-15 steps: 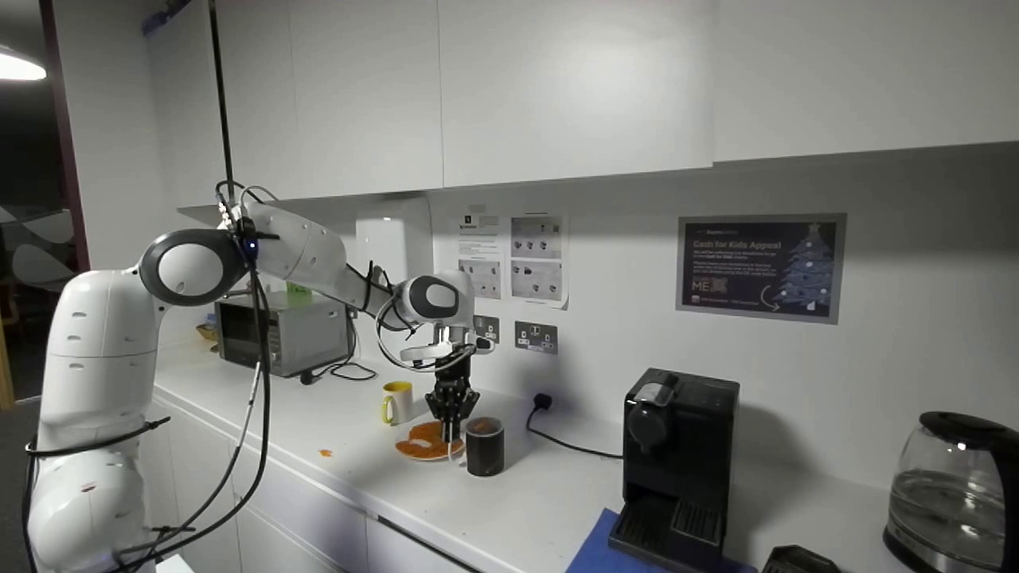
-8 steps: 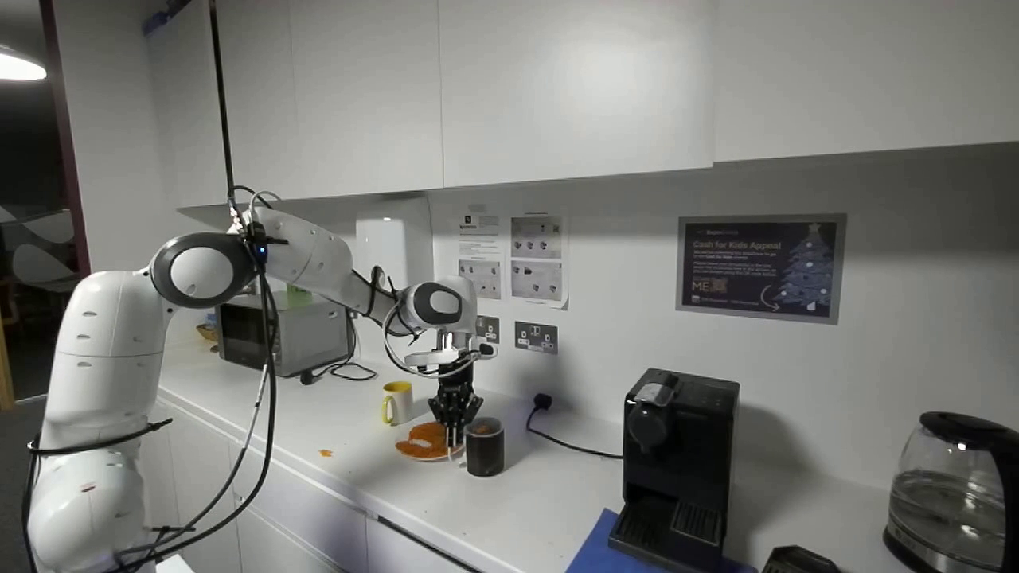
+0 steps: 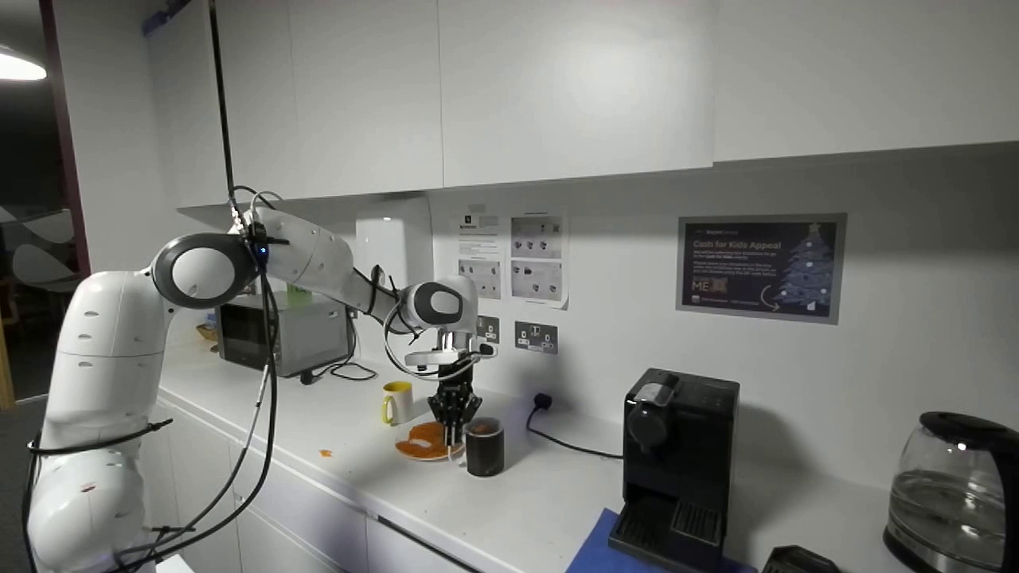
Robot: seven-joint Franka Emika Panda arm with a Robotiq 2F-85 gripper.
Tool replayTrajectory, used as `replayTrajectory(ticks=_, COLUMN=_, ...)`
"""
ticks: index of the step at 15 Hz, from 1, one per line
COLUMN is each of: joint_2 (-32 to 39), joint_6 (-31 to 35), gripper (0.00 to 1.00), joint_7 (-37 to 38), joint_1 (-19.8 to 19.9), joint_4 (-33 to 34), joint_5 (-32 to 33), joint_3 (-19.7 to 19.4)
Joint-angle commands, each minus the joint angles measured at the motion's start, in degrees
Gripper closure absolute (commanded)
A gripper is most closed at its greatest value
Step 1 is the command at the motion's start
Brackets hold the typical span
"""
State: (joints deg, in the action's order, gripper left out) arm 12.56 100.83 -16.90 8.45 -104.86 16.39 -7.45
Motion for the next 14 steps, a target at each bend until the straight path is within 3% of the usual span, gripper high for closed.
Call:
replayTrajectory(ticks=1, joint_2=-0.55, joint_6=1.27, gripper=0.97, joint_7=-2.76, joint_1=1.45, joint_4=0.66, joint_5=-3.33, joint_3=0.08)
replayTrajectory(ticks=14, joint_2=0.29, joint_6=1.93, gripper=0.97, joint_7=-8.58, joint_1=4.84, joint_4=1.92, joint_5=-14.57, joint_3=-0.41)
